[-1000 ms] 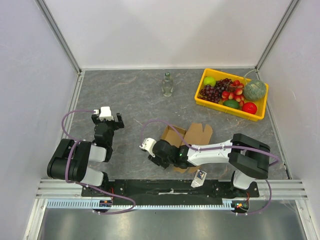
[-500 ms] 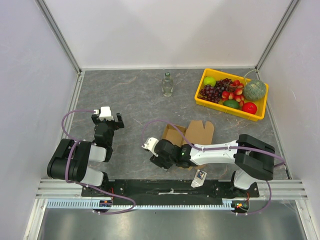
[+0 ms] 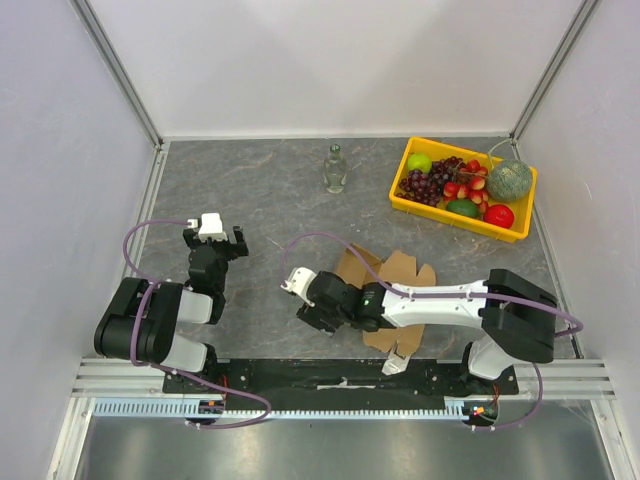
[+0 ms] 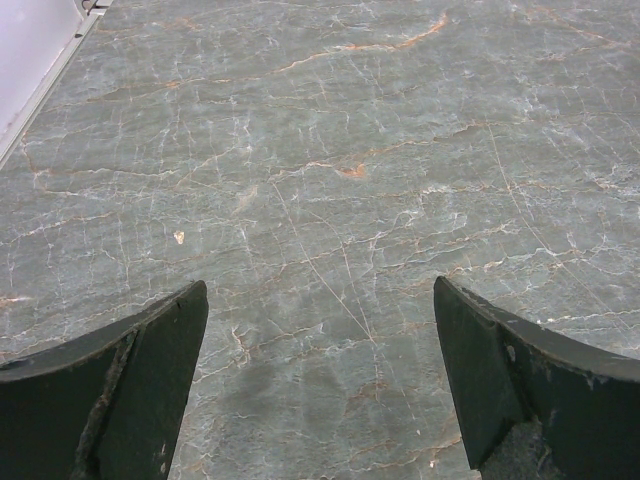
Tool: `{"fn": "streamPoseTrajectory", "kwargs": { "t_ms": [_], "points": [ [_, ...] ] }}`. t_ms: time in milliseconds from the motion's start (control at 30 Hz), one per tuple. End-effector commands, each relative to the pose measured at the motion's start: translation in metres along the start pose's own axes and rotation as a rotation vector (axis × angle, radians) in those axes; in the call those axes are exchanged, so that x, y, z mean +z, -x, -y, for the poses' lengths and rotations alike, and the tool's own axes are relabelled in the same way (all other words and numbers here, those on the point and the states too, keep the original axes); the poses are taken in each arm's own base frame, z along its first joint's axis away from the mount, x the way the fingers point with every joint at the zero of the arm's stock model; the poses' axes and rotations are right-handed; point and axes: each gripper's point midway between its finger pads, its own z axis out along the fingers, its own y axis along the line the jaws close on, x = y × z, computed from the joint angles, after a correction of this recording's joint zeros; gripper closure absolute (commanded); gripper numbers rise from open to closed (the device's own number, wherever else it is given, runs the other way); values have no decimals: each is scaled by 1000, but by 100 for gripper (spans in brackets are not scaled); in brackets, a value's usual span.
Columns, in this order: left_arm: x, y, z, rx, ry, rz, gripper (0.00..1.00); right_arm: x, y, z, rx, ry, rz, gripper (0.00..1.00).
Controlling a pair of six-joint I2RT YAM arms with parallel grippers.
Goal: Fold the paper box
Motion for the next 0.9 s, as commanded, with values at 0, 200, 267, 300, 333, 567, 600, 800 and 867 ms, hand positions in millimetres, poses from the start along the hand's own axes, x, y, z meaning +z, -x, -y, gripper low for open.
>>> {"fn": "streamPoseTrajectory", "kwargs": {
  "t_ms": [0, 200, 267, 300, 333, 567, 600, 800, 867],
  "points": [
    [6, 21, -5, 2, 26, 73, 0, -16, 22, 10, 0, -19, 50, 23],
    [6, 22, -5, 1, 26, 74, 0, -23, 14, 19, 22, -38, 51, 21],
    [6, 22, -5, 1, 26, 77, 0, -25, 9, 22, 30, -43, 47, 21],
    [7, 21, -5, 2, 26, 73, 0, -25, 7, 23, 36, -45, 48, 21],
    [6, 21, -5, 1, 26, 74, 0, -25, 3, 24, 41, -47, 44, 21],
    [2, 24, -15, -15, 93, 93, 0, -21, -9, 23, 107, -29, 78, 23],
    [1, 26, -15, -16, 92, 96, 0, -20, -11, 22, 119, -26, 83, 23],
    [-3, 29, -13, -9, 96, 119, 0, -14, -10, 18, 160, -14, 117, 30],
    [-3, 28, -13, -7, 94, 119, 0, -14, -9, 19, 176, -19, 140, 32]
  ]
}}
